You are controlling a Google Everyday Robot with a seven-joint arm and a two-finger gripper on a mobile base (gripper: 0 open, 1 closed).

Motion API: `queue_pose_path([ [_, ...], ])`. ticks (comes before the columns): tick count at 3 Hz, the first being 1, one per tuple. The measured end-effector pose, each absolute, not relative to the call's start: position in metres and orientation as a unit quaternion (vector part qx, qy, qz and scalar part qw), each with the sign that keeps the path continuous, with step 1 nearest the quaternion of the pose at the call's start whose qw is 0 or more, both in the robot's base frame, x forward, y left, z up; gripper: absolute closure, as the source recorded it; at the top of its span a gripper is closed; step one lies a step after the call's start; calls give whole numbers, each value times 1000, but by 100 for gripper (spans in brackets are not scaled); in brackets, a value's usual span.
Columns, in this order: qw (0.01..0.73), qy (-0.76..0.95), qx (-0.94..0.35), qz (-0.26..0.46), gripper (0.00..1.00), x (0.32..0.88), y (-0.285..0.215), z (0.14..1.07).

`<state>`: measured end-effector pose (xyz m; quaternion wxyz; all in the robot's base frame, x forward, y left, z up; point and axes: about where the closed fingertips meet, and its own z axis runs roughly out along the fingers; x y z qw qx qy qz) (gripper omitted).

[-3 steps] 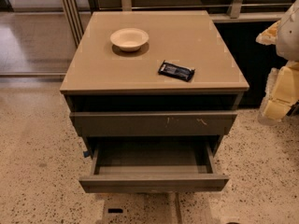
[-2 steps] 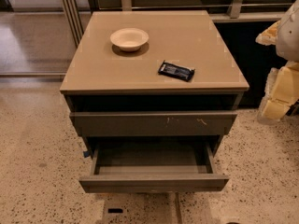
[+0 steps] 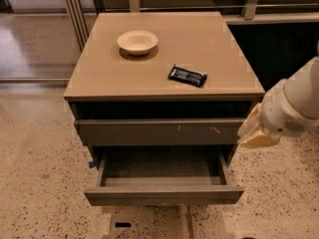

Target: Close middle drawer

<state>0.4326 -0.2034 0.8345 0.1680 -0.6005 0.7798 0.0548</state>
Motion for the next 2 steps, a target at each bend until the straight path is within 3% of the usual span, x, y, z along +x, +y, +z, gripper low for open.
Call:
queue_pose_path([
  [1,158,779,-594,125,91,426,-191,752],
  [2,154,779,-593,133,100,427,-191,740],
])
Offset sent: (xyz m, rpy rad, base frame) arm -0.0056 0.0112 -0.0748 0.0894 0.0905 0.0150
